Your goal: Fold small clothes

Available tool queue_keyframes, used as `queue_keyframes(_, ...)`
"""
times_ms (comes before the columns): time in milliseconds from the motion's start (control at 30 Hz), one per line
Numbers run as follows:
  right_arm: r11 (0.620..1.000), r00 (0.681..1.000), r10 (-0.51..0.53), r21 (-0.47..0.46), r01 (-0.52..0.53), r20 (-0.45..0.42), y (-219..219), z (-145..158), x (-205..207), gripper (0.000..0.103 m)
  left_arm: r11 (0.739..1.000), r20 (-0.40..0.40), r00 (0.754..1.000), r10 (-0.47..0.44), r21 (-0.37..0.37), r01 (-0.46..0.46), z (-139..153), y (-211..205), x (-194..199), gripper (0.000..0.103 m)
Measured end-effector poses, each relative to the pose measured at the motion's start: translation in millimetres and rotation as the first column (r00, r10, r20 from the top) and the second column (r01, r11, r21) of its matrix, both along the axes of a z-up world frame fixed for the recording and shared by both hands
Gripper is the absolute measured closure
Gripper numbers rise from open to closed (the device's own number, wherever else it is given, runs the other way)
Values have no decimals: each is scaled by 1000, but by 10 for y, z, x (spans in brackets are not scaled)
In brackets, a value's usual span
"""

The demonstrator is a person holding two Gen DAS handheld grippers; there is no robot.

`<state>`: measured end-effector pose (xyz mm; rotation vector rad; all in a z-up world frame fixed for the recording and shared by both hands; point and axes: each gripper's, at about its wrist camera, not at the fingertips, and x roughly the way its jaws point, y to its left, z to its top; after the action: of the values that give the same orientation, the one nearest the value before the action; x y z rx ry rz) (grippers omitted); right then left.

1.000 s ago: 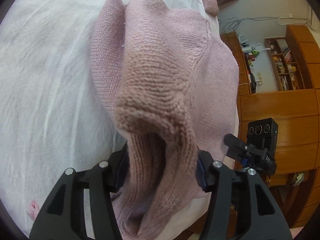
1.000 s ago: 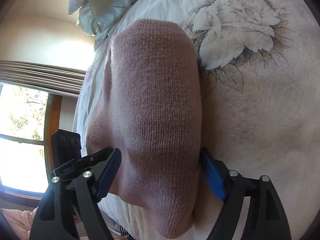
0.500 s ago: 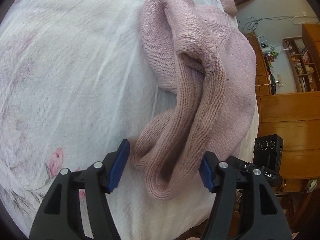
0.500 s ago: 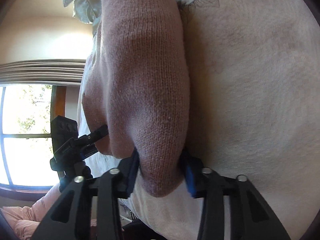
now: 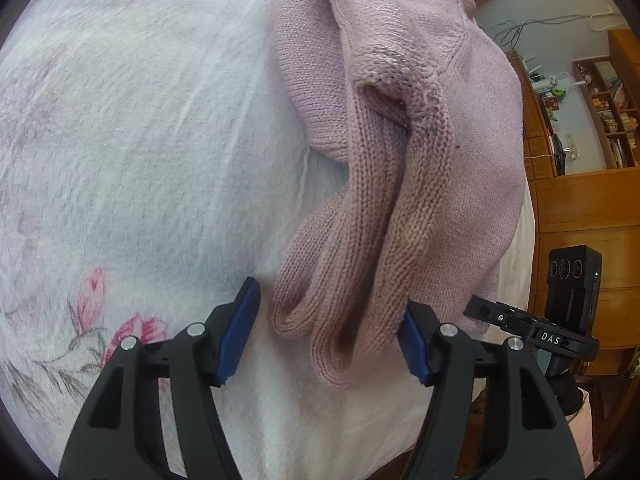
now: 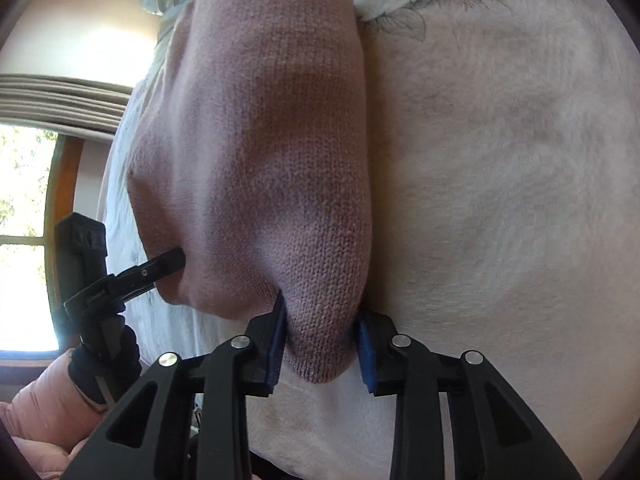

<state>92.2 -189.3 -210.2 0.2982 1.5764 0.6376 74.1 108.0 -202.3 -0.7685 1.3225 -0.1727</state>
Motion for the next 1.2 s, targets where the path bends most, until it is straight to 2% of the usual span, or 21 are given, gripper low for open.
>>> queue_keyframes(33, 1000, 1000, -17, 9, 17, -2, -31, 1, -7, 70, 1000, -2, 1000, -1, 8, 1, 17, -13, -13, 38)
queue_keyframes(133, 1000, 999, -22, -18, 22, 33, -69, 123, -64, 56, 998, -6, 1000, -4, 55, 4, 137, -16, -28, 39)
queue_keyframes(167, 999, 998, -19, -44, 22, 60, -56, 194, -83, 46, 997, -1, 1000, -7, 73, 7, 199, -18, -35, 39)
queue_keyframes(200, 997, 995, -16, -73, 22, 94, -56, 283, -107, 37, 995, 6, 1000, -13, 101, 12, 278, -29, -48, 39)
queue_keyframes(267, 992, 986, -15, -123, 36, 168, -75, 482, -145, 34, 986, 21, 999, -35, 163, 31, 444, -74, -68, 39)
queue_keyframes(367, 976, 955, -40, -191, 100, 294, -82, 798, -223, 15, 966, 39, 997, -73, 251, 61, 700, -189, -86, 36)
queue_keyframes(567, 956, 914, -1, -268, 120, 405, 110, 1250, -391, 11, 934, 88, 992, -87, 353, 51, 1142, -301, -241, 28)
queue_keyframes(733, 919, 886, 19, -358, 168, 464, 250, 1509, -568, 11, 926, 92, 993, -74, 375, 34, 1320, -297, -411, 27)
queue_keyframes(833, 926, 867, 6, -331, 183, 498, 270, 1671, -681, 11, 926, 101, 992, -72, 376, 29, 1408, -349, -490, 27)
queue_keyframes(900, 916, 861, -5, -343, 208, 509, 274, 1786, -750, 6, 921, 114, 990, -82, 388, 31, 1467, -371, -576, 27)
queue_keyframes(967, 909, 839, -9, -346, 234, 545, 274, 1899, -823, 4, 917, 124, 988, -89, 398, 33, 1534, -389, -639, 26)
queue_keyframes(1200, 901, 833, -8, -356, 246, 554, 293, 2072, -1005, 4, 911, 130, 987, -89, 412, 27, 1660, -387, -780, 25)
